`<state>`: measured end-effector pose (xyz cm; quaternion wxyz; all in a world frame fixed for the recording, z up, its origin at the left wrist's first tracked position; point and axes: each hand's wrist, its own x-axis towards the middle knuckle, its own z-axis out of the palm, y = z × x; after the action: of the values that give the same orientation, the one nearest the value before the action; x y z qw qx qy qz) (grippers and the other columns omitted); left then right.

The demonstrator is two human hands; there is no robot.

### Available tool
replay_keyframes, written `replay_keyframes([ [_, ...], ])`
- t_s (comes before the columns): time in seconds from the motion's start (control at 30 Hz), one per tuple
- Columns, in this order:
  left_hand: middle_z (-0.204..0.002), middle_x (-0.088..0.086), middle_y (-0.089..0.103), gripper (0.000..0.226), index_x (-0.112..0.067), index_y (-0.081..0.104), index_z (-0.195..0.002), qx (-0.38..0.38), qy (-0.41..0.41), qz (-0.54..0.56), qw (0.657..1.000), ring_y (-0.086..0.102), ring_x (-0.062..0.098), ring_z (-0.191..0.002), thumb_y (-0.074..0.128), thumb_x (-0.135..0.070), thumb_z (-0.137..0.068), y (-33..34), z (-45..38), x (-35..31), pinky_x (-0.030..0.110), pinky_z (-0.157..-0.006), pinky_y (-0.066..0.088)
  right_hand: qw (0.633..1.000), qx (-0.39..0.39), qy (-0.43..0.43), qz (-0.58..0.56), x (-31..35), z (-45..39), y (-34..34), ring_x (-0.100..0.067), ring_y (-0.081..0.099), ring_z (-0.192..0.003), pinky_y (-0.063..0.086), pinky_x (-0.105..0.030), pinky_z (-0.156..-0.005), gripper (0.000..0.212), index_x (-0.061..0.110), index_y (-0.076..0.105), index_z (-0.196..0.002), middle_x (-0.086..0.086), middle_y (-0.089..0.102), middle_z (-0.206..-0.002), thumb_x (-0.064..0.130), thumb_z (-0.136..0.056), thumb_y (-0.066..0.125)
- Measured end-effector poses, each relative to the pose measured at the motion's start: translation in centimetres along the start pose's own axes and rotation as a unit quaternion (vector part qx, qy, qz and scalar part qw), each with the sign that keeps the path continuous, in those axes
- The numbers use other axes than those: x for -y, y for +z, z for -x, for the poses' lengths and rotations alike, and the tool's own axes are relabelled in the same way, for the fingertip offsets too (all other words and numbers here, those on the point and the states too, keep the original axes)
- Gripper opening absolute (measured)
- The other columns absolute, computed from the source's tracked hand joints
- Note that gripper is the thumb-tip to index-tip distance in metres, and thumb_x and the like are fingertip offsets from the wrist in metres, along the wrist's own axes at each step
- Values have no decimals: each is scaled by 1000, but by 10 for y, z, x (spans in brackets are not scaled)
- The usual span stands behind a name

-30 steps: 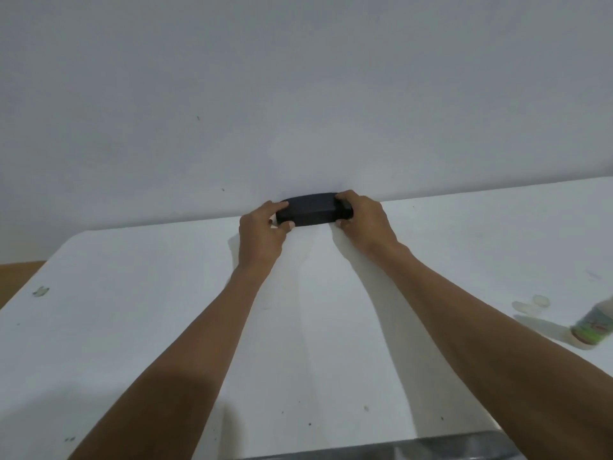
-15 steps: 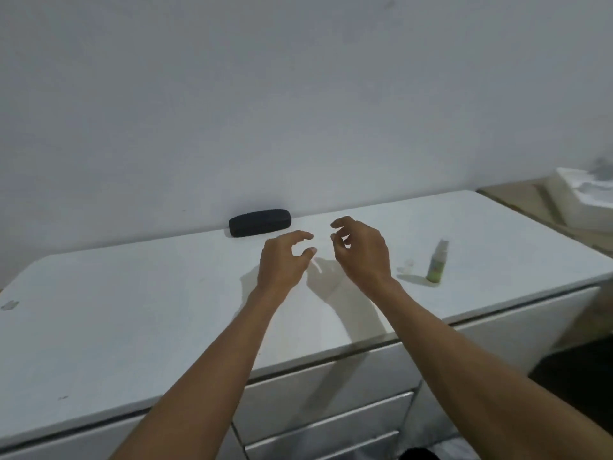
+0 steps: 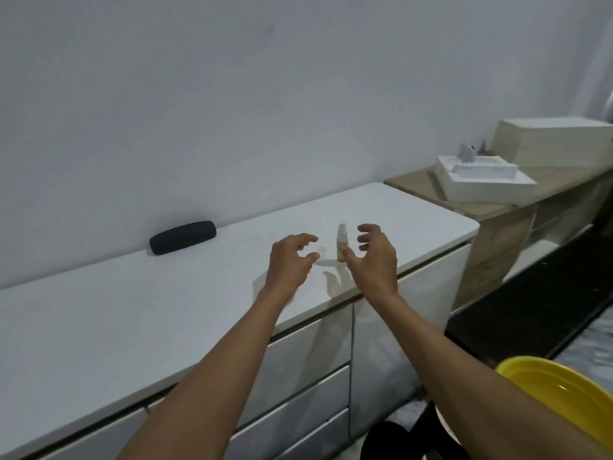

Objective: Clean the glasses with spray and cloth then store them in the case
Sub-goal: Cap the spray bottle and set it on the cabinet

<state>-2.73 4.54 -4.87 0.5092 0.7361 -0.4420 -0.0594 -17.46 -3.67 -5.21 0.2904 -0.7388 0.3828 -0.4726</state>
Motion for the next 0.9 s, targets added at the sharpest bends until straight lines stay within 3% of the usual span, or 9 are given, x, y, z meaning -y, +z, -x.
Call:
replay_keyframes([
  [0.07, -108, -8, 69, 31, -22, 77, -110, 8, 0, -8, 1000, 65, 16, -103, 79, -6, -83, 9, -5, 1, 17, -75, 48, 999, 22, 19, -18, -5, -4, 3, -15, 64, -104, 57, -41, -91, 54, 16, 55, -135, -3, 68, -120, 35, -89, 77],
  [0.17, -115, -3, 72, 33, -22, 76, -111, 22, -3, -14, 1000, 65, 18, -100, 79, -6, -82, 19, -13, 5, 28, -83, 54, 997, 62, 38, -29, -11, -10, 10, -19, 66, -110, 55, -39, -95, 60, 20, 56, -139, -5, 71, -121, 33, -86, 82],
  [0.27, -114, -1, 73, 32, -22, 77, -110, 25, -14, -15, 999, 65, 18, -99, 78, -8, -81, 27, -21, 9, 34, -87, 56, 995, 82, 40, -39, -14, -14, 19, -20, 69, -102, 52, -33, -88, 51, 22, 62, -132, -3, 74, -111, 32, -86, 81],
  [0.4, -96, 0, 76, 21, -20, 80, -102, 33, -2, -47, 998, 70, 18, -87, 76, -9, -84, 34, -30, 16, 32, -76, 59, 996, 69, 41, -33, -18, -16, 26, -20, 67, -81, 50, -30, -74, 31, 20, 68, -117, 0, 72, -87, 30, -90, 78],
  [0.53, -88, 3, 76, 23, -18, 79, -104, 5, -15, -5, 1000, 73, 20, -83, 78, -7, -84, 36, -32, 11, 38, -76, 63, 998, 65, 16, -14, -19, -18, 26, -21, 66, -84, 54, -34, -77, 35, 19, 70, -121, -3, 71, -95, 32, -89, 78],
  [0.7, -88, -2, 77, 20, -9, 79, -101, -61, 10, 107, 992, 70, -6, -78, 84, -9, -81, 18, -44, -21, 7, -75, 51, 998, 59, 34, -13, -18, -19, 23, -24, 69, -86, 57, -39, -81, 34, 20, 69, -119, -2, 75, -95, 29, -88, 80],
  [0.9, -91, -2, 80, 19, -9, 81, -100, -9, 50, 131, 990, 74, 4, -84, 84, -11, -81, 14, -49, -55, 11, -78, 54, 996, 61, 59, -25, -15, -16, 20, -23, 73, -90, 60, -43, -85, 35, 20, 62, -116, -4, 78, -106, 31, -88, 80],
])
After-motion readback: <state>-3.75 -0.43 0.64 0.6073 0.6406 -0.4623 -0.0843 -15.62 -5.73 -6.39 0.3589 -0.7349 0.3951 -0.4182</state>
